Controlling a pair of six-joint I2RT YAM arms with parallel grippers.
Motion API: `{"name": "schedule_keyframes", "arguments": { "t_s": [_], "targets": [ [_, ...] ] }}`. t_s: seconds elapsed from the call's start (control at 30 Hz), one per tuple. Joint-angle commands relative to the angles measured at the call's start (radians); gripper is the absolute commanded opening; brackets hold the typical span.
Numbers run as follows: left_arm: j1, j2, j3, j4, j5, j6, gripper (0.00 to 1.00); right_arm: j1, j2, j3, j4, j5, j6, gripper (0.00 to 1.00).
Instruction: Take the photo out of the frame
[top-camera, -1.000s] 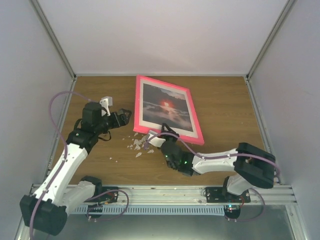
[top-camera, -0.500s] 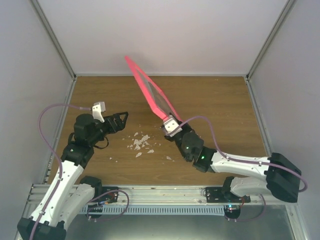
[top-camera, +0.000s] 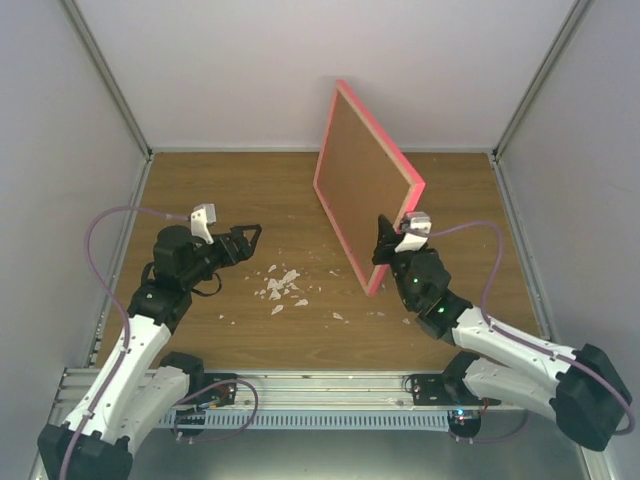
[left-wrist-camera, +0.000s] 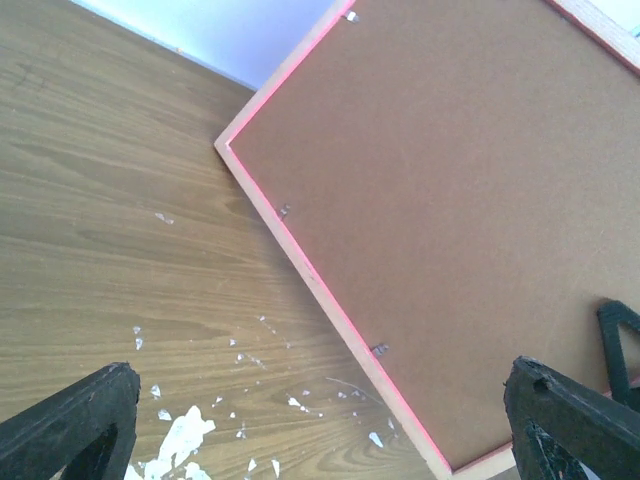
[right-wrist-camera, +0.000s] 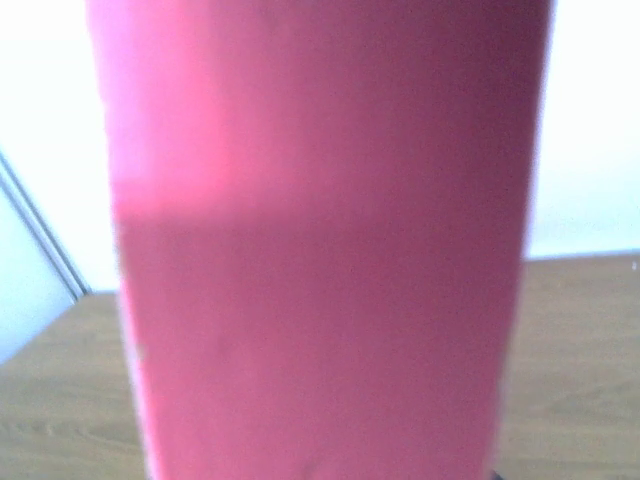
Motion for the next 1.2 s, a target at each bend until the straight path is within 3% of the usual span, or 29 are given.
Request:
{"name": "schedule_keyframes", "arguments": {
  "t_s": [0.0, 0.3, 0.5, 0.73, 1.17],
  "targets": [
    [0.006, 0.021, -0.020, 0.062, 0.031, -0.025, 0.99, -0.037, -0.053, -0.010, 0.025, 0.009, 0.394, 0.00],
    [0.005, 0.105, -0.046, 0.070, 0.083, -0.027, 0.99, -0.073, -0.019, -0.040, -0.264, 0.065, 0.963, 0.01],
    [0.006, 0.149, -0.057, 0.075, 0.102, -0.024, 0.99, -0.074, 0.024, -0.115, -0.345, 0.041, 1.286, 0.01],
    [0.004, 0.164, -0.085, 0.096, 0.106, -0.024, 0.99, -0.074, 0.077, -0.201, -0.237, -0.006, 1.407, 0.02],
    [0.004, 0.232, -0.127, 0.146, 0.122, -0.045, 0.99, -0.073, 0.233, -0.210, -0.203, -0.146, 1.482, 0.25]
  ]
}}
